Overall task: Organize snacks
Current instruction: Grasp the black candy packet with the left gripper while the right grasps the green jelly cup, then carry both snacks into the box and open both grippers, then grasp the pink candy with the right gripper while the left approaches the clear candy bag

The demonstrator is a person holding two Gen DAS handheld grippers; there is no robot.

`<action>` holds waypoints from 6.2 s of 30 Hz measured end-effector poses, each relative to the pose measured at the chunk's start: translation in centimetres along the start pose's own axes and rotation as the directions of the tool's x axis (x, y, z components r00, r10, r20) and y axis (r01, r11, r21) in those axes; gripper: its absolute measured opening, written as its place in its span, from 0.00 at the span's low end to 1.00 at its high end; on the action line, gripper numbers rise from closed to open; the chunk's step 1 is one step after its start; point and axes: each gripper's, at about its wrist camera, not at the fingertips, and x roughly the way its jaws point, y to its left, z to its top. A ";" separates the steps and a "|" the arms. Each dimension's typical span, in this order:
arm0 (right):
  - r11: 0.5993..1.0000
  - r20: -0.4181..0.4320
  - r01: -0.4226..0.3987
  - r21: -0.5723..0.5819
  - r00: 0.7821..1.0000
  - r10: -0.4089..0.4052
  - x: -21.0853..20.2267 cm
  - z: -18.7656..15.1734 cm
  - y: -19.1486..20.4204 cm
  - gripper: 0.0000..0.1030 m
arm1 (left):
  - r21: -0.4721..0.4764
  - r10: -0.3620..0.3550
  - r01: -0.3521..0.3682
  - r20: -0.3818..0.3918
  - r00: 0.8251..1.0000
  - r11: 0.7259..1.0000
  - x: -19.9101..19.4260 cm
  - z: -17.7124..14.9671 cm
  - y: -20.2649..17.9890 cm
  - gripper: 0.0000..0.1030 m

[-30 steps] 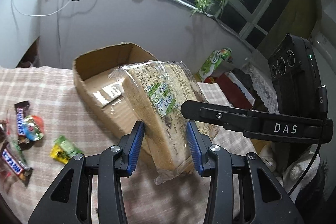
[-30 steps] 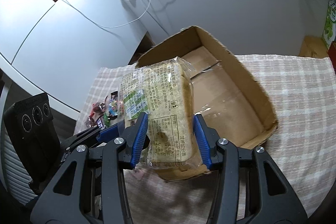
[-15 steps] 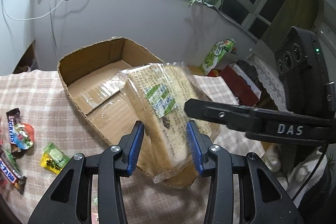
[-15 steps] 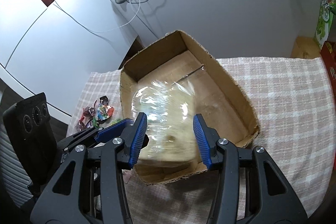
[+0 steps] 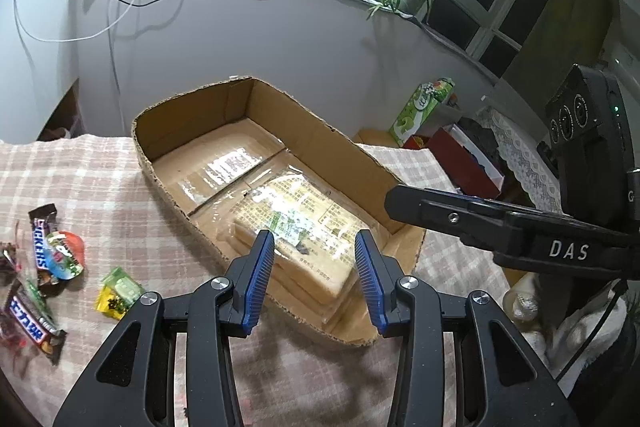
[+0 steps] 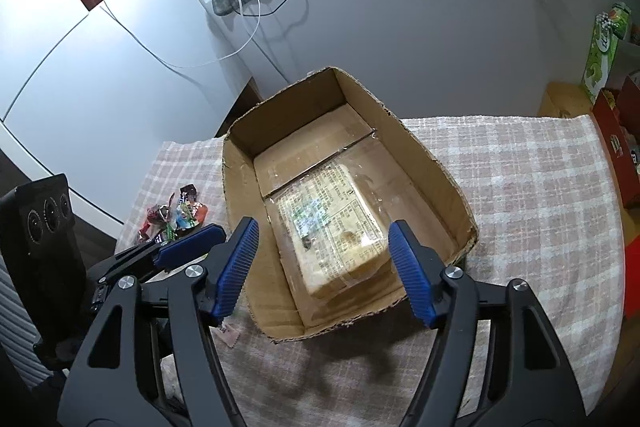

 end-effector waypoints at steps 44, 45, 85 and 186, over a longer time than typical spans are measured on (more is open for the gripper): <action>0.862 -0.200 -0.100 -0.496 0.980 -0.002 4.5 -13.0 17.8 0.73 | 0.173 0.220 -0.197 -0.129 0.967 0.965 -10.1 -12.2 12.0 0.40; 0.856 -0.208 -0.102 -0.506 0.978 -0.006 5.0 -13.1 18.2 0.72 | 0.193 0.226 -0.198 -0.137 0.964 0.961 -9.8 -12.2 12.0 0.40; 0.835 -0.316 -0.133 -0.535 0.947 -0.051 11.4 -12.5 19.6 0.34 | 0.251 0.188 -0.137 -0.192 0.963 0.958 -6.5 -11.8 13.2 0.24; 0.945 -0.009 0.097 -0.312 0.994 -0.106 -1.1 -1.6 5.8 0.73 | 0.201 0.138 -0.136 0.003 0.990 0.970 -4.0 3.7 7.1 0.50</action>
